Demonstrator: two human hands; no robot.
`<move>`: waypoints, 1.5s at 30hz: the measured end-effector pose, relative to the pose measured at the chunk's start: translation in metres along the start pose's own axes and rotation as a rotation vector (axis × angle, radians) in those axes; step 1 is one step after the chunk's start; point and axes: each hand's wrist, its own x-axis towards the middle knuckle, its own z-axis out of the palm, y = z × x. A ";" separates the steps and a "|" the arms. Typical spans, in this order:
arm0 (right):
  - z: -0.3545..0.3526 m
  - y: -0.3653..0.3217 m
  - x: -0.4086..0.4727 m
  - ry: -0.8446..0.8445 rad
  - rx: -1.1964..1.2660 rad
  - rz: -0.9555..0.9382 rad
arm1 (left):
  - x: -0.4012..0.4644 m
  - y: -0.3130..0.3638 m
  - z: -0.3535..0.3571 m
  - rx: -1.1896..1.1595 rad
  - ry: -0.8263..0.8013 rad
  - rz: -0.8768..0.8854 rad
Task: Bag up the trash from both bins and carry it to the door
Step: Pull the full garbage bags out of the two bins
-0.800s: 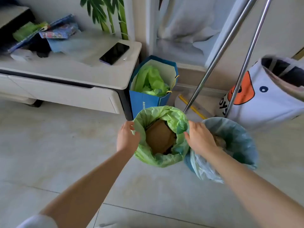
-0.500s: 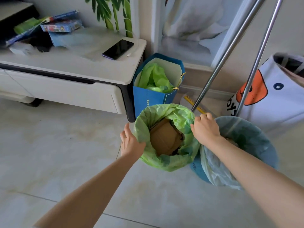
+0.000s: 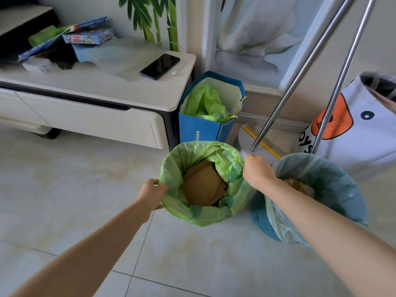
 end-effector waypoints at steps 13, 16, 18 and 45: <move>0.020 0.001 -0.019 -0.508 0.983 0.638 | -0.017 -0.004 -0.024 -0.240 -0.100 -0.013; 0.005 0.009 -0.022 -0.550 1.064 0.653 | -0.019 0.003 -0.024 -0.297 -0.053 0.018; -0.007 0.007 -0.017 -0.532 1.046 0.635 | -0.020 0.013 -0.025 -0.304 -0.041 0.036; -0.046 0.040 -0.077 -0.290 1.058 0.516 | -0.042 0.008 -0.068 0.140 -0.115 0.108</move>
